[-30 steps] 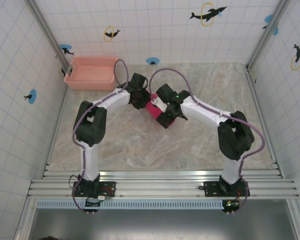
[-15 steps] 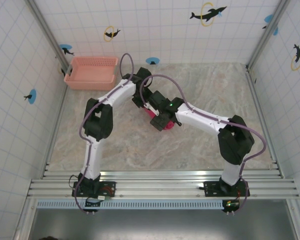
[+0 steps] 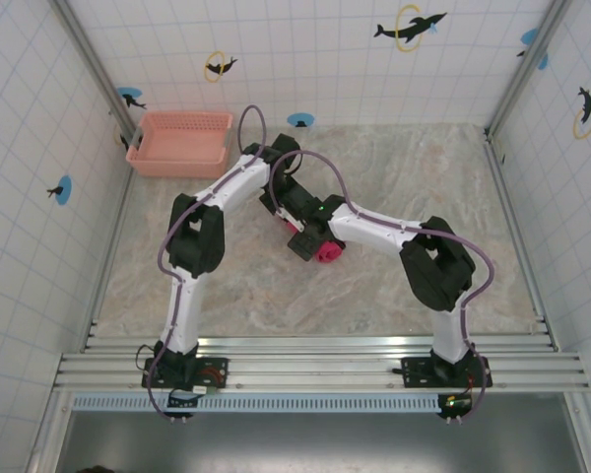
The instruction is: Roll up the long pants
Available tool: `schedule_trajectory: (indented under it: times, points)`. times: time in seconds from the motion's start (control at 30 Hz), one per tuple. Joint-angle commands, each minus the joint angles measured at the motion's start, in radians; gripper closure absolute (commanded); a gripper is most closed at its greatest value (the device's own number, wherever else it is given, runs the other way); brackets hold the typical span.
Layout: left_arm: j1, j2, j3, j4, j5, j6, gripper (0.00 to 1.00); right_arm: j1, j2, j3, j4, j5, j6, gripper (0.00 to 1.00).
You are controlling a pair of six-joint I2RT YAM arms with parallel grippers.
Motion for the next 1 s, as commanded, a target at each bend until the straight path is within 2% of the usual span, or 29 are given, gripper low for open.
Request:
schedule_trajectory:
  times: [0.0,0.37,0.53,0.63,0.7,0.77,0.9,0.97]
  points:
    - [-0.009,0.15,-0.097,-0.352,0.001,-0.015,1.0,0.012,0.01,-0.027,0.016,-0.023,0.023,0.01]
    - [0.018,0.131,-0.146,-0.342,0.0,-0.01,1.0,0.009,-0.142,-0.282,0.065,0.065,0.04,0.01]
    - [0.027,0.109,-0.155,-0.356,-0.015,0.002,1.0,-0.007,-0.114,-0.295,0.119,0.042,0.057,0.0]
    - [0.028,0.093,-0.179,-0.349,-0.015,0.002,1.0,-0.018,-0.086,-0.282,0.156,0.026,0.07,0.03]
    - [0.029,0.095,-0.192,-0.347,-0.018,0.003,1.0,-0.025,-0.063,-0.262,0.162,0.01,0.071,0.1]
    - [0.029,0.095,-0.197,-0.347,-0.013,0.008,1.0,-0.029,-0.048,-0.25,0.171,0.003,0.066,0.23]
    - [0.03,0.095,-0.194,-0.34,0.0,0.02,1.0,-0.043,-0.015,-0.23,0.186,-0.005,0.051,0.63]
    - [0.031,0.095,-0.189,-0.338,0.003,0.024,1.0,-0.053,-0.003,-0.224,0.186,-0.022,0.042,0.76]
